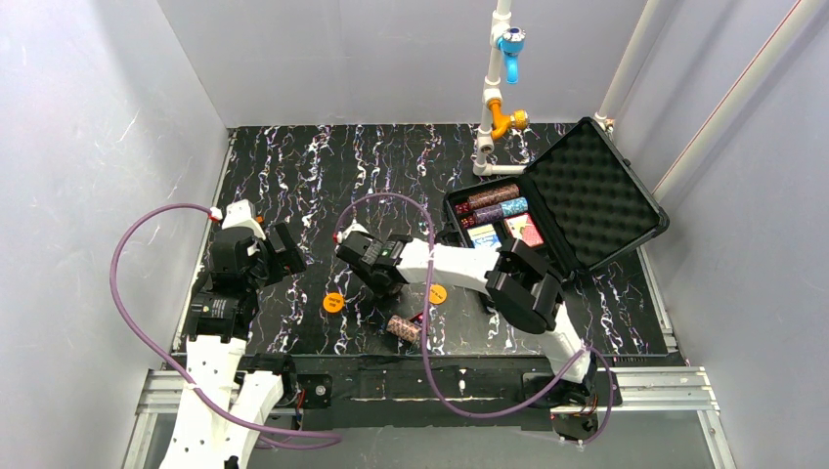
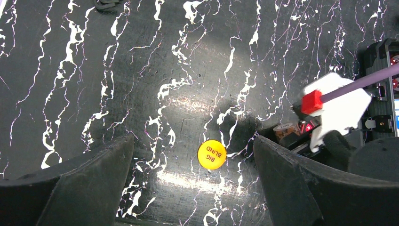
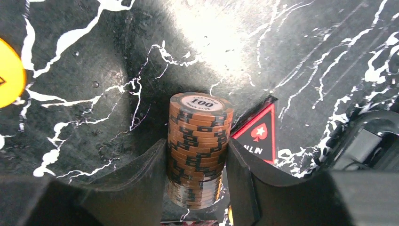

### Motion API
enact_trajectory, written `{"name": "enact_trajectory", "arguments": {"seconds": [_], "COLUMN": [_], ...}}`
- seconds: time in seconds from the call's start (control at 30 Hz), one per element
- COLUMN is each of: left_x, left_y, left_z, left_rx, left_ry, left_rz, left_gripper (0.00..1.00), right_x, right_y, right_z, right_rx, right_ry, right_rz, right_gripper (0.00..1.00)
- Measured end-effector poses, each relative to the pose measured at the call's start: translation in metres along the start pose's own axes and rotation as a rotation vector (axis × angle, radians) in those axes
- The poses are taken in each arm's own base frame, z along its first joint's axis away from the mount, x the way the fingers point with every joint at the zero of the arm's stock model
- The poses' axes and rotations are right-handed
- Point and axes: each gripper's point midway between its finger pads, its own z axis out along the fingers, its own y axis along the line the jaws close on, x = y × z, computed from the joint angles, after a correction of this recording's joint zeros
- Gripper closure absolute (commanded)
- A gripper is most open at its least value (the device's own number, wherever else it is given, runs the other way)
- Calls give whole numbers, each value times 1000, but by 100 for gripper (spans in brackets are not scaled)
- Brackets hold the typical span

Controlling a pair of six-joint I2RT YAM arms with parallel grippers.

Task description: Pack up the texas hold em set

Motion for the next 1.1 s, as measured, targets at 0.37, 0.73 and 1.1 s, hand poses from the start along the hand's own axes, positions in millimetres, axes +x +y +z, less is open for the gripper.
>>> {"name": "enact_trajectory", "arguments": {"seconds": [0.37,0.73,1.1], "left_x": [0,0,0], "left_y": [0,0,0], "left_z": [0,0,0], "left_rx": [0,0,0], "left_ry": [0,0,2], "left_rz": [0,0,0], "left_gripper": [1,1,1], "right_x": [-38,-35,-3], "right_y": [-54,-84,-134], "right_z": [-111,-122,-142], "right_rx": [37,124,393], "right_ry": [-390,-486,-472], "right_rz": [201,298,711], "right_gripper": [99,99,99]}}
